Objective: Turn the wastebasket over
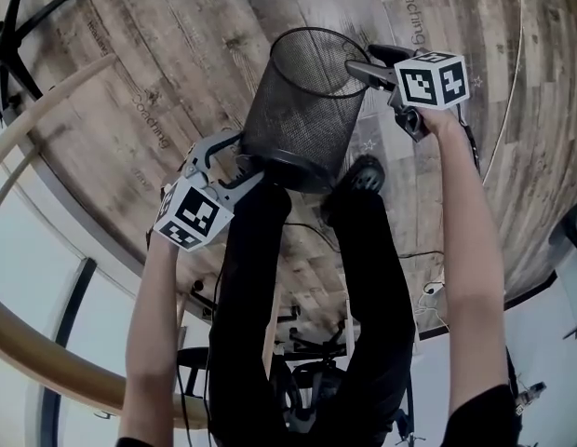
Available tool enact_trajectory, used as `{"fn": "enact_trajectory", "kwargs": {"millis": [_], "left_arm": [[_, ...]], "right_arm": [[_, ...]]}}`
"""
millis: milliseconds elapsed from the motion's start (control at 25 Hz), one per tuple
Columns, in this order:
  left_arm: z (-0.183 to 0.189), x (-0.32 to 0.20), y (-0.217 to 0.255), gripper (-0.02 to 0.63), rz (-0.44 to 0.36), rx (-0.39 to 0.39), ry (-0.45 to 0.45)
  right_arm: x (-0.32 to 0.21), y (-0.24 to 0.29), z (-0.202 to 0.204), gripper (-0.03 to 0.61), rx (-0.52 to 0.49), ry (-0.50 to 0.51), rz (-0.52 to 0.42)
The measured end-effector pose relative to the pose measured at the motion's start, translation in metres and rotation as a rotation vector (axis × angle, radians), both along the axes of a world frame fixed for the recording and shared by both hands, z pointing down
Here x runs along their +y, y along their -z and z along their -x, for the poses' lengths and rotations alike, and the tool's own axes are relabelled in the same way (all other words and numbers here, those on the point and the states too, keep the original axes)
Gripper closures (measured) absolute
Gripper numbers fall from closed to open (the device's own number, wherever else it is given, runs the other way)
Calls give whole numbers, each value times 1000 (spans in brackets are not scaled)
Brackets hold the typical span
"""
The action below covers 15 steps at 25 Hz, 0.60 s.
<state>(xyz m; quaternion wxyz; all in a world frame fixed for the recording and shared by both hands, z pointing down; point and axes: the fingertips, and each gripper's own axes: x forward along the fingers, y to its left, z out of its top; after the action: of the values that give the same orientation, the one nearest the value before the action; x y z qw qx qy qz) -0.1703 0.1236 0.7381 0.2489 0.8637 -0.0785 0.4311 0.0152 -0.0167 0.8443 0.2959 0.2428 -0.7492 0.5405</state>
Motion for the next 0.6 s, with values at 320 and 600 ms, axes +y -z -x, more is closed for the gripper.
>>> {"fn": "enact_trajectory", "kwargs": {"millis": [320, 600], "left_arm": [[14, 9, -6, 310, -16, -17, -80], [19, 11, -10, 307, -7, -38, -105]], "right_arm": [[9, -1, 4, 262, -83, 20, 85], [13, 4, 10, 281, -167, 1, 127]]}}
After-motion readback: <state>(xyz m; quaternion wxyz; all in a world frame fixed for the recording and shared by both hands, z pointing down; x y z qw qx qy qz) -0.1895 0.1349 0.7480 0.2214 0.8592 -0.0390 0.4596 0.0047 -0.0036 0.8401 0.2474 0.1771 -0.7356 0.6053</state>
